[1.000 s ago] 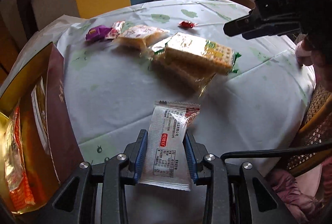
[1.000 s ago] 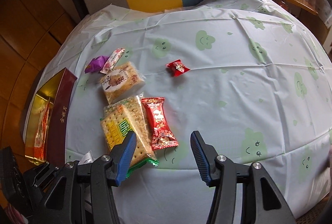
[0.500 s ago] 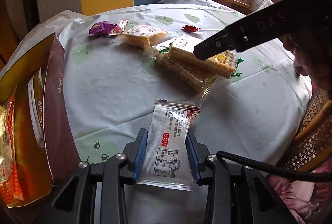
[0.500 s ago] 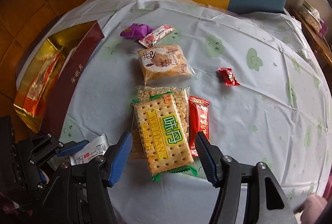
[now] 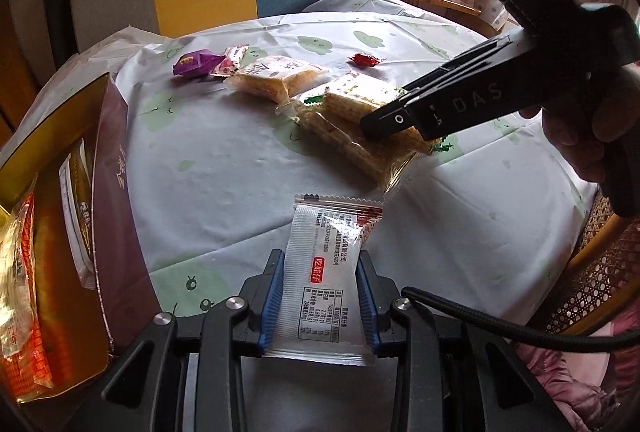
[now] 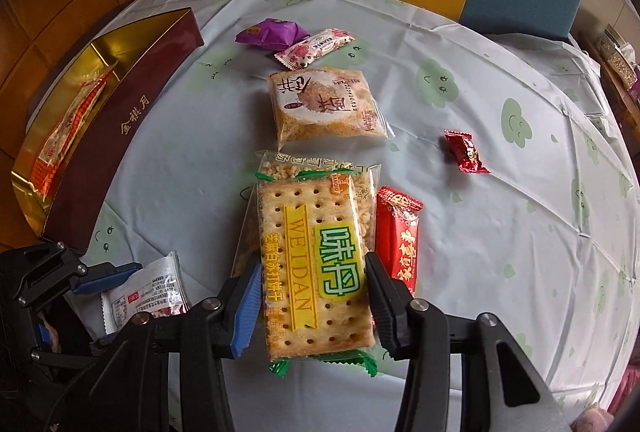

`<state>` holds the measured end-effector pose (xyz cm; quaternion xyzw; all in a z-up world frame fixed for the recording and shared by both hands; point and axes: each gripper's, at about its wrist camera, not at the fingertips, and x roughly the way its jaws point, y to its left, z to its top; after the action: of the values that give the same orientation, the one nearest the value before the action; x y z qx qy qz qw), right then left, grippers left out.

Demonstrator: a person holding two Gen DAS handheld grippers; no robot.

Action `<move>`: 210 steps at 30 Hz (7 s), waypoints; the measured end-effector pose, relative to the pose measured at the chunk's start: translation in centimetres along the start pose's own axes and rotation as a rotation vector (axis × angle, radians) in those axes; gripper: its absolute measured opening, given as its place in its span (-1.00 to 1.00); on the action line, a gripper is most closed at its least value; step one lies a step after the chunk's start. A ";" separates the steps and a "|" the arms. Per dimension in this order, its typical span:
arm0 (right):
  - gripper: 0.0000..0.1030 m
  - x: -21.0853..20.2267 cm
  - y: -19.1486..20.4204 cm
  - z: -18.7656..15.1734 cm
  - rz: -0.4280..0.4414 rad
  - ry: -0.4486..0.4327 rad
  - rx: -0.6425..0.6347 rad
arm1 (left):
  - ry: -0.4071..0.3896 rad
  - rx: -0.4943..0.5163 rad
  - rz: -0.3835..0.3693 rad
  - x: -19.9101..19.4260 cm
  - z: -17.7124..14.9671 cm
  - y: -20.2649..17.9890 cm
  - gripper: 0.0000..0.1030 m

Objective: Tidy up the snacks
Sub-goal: 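Grasp the WEIDAN cracker pack with the right tool while the left tool holds the white packet, then carry the white packet into the gold tray and open the left tool, then lift the WEIDAN cracker pack with the right tool toward the gold tray, then lower the WEIDAN pack into the gold tray and open the right tool, then grasp the purple snack packet on the cloth with the left tool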

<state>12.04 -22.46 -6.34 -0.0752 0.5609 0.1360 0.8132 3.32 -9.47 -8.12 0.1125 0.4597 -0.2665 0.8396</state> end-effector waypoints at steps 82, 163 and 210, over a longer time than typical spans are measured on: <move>-0.07 -0.4 1.3 -0.5 -0.093 -0.045 -0.090 | -0.058 -0.460 0.396 -7.8 -0.7 13.5 -0.24; -0.01 -4.5 15.0 4.2 0.170 -0.235 -0.031 | -0.154 -0.553 0.462 -12.0 -5.5 17.3 -0.23; 0.13 -5.3 -9.7 -1.1 -0.156 -0.190 0.444 | -0.040 -0.223 0.196 -3.1 11.8 9.3 -0.24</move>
<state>12.25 -32.68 -2.06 0.0756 0.4908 -0.0471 0.8667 15.53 -5.79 0.46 0.0572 0.4564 -0.1327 0.8780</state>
